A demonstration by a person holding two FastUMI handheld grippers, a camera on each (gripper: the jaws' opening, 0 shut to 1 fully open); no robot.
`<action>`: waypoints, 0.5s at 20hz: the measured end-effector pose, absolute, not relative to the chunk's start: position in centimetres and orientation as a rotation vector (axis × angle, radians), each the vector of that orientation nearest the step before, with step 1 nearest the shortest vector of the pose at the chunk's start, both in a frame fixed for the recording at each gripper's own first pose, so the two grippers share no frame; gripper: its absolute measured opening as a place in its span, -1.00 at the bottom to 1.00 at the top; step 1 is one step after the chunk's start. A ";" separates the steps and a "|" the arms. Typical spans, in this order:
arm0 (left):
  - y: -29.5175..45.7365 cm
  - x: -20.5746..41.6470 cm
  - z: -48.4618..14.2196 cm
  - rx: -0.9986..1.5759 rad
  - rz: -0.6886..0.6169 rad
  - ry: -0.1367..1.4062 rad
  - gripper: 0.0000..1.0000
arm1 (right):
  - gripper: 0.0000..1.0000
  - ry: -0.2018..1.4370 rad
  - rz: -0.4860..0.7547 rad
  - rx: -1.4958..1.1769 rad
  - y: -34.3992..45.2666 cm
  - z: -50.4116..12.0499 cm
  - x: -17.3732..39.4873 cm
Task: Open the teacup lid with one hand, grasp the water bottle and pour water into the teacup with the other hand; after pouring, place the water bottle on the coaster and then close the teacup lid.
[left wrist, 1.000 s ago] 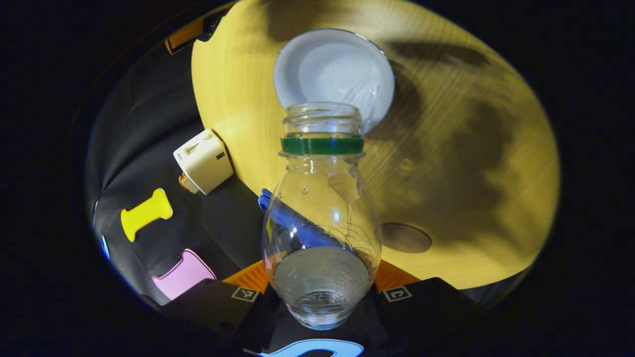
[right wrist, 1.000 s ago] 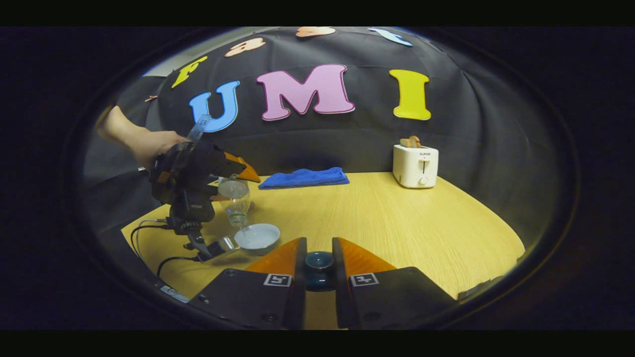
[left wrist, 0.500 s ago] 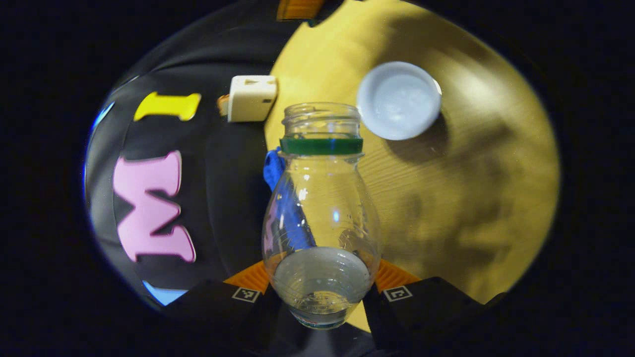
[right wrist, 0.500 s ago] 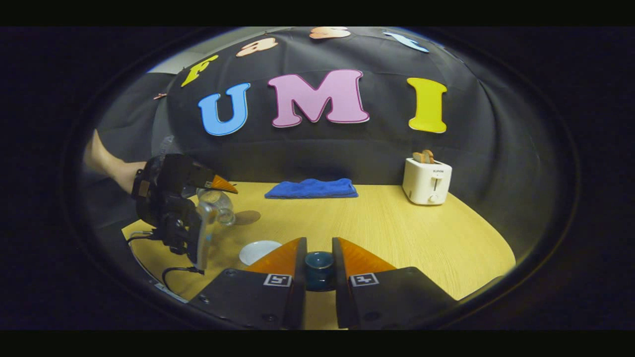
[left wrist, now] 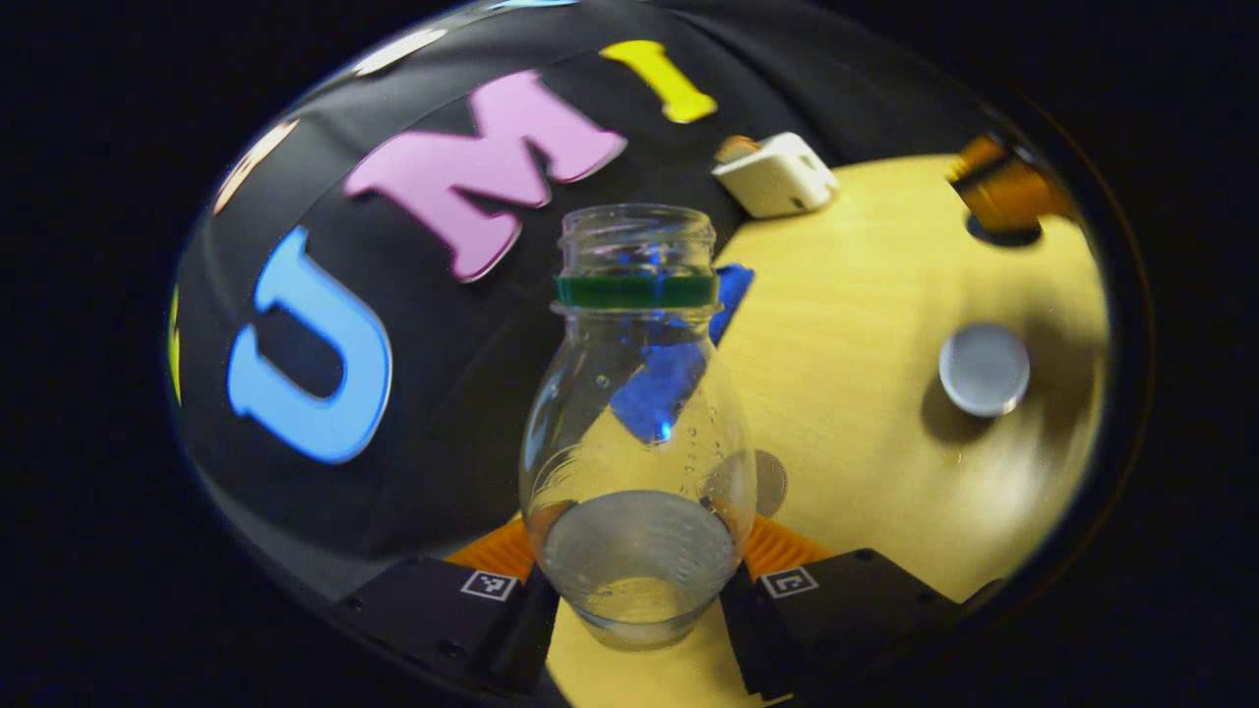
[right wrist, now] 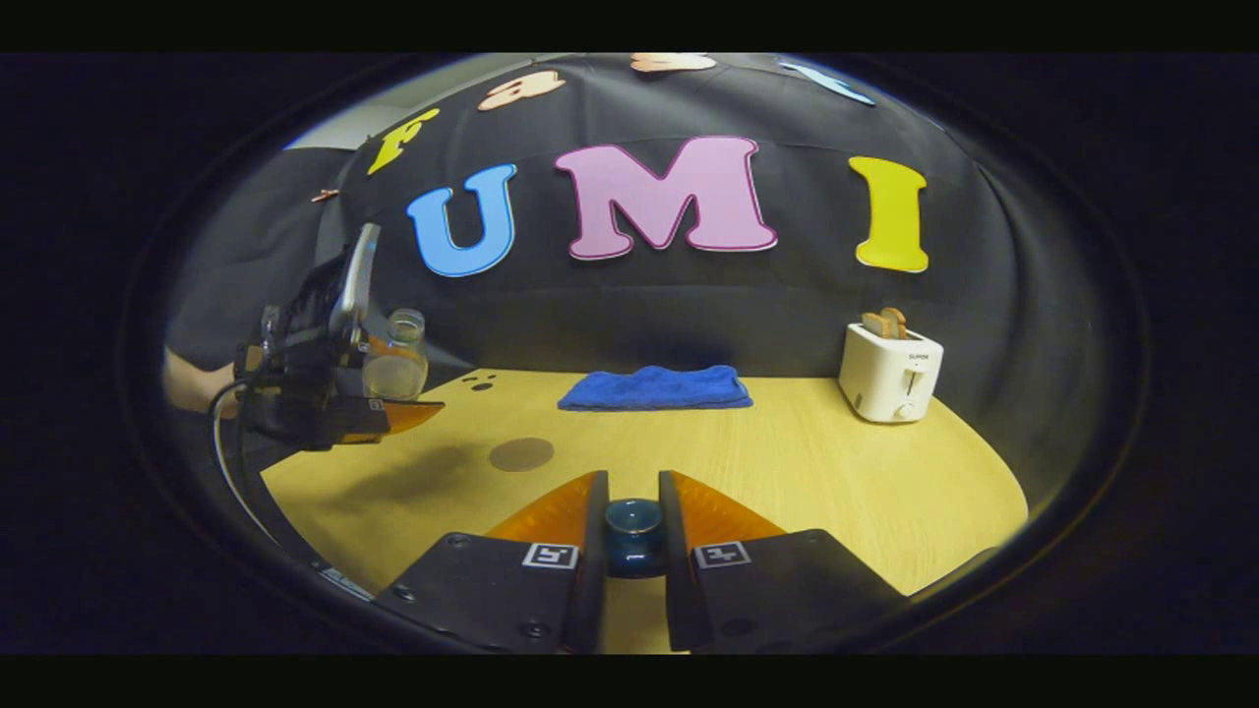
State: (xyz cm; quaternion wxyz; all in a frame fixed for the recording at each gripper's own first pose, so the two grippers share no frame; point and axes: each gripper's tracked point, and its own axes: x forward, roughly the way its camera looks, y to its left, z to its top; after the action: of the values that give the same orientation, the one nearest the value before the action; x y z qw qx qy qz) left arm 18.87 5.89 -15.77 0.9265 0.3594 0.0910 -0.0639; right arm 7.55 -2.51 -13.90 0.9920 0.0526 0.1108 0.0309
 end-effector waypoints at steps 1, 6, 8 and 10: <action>5.7 19.5 -15.9 0.630 -0.127 0.170 0.48 | -0.44 0.225 0.072 0.099 -1.9 -14.1 7.9; 4.5 20.6 -15.8 0.122 -0.223 0.111 0.48 | -0.44 0.207 0.088 0.076 0.0 -14.8 9.8; 3.6 20.4 -16.0 0.029 -0.258 0.099 0.48 | -0.34 0.195 0.087 0.069 0.6 -15.4 10.3; 3.6 20.3 -16.0 0.009 -0.274 0.094 0.50 | -0.34 0.193 0.089 0.073 1.2 -16.4 10.6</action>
State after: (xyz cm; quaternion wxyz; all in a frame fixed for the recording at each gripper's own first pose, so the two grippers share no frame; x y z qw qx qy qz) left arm 20.34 3.63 -16.01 0.9895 0.0045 0.0466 -0.1367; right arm 10.61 1.24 -16.39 0.9937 0.0363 0.0964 0.0442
